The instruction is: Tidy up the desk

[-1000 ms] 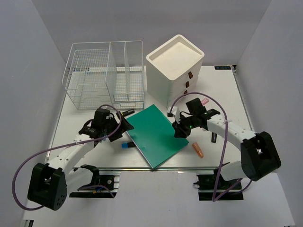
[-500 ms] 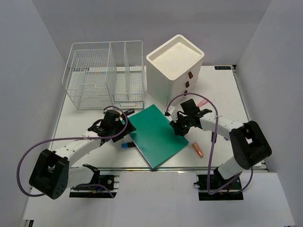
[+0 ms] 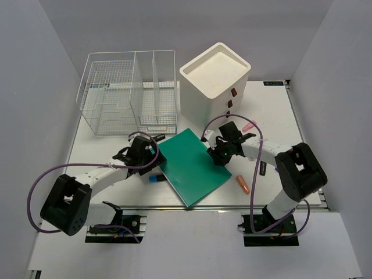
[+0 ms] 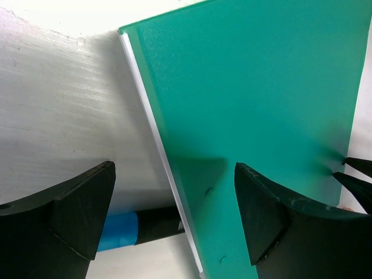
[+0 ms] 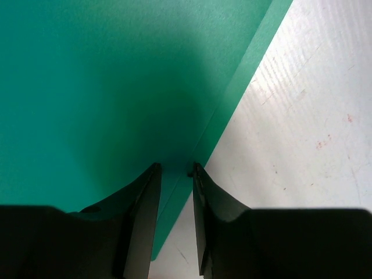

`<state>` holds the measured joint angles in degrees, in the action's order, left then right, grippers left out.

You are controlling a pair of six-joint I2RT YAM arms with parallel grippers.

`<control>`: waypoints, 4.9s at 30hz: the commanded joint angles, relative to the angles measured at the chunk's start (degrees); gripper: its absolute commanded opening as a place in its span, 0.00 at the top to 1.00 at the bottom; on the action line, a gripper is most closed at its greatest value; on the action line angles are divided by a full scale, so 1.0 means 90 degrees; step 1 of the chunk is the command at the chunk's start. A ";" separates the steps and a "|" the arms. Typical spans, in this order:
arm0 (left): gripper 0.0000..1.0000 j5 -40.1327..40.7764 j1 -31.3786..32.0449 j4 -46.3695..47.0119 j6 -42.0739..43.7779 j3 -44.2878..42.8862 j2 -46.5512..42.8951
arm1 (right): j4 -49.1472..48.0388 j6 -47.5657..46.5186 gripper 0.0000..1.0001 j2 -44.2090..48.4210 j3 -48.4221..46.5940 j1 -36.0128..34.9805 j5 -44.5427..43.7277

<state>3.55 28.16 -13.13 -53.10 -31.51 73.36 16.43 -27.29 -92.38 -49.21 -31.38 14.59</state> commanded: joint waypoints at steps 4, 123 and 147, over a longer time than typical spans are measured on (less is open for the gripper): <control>0.09 0.0075 0.0084 0.0335 -0.0096 -0.0074 0.0129 | 0.0167 0.0102 0.66 -0.0516 -0.0186 -0.0098 -0.0205; 1.00 -0.0131 0.1051 -0.0677 0.1749 -0.2084 -0.2360 | 0.1954 -0.1392 0.60 0.3419 -0.0528 0.1298 0.3300; 1.00 0.1518 0.1051 -0.1198 0.3985 -0.4975 -0.2010 | 0.1691 -0.1099 0.86 0.3448 -0.0421 0.2119 0.4072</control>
<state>12.12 37.36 -25.58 -21.87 -72.99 54.39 33.12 -37.71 -62.28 -52.82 -13.02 49.12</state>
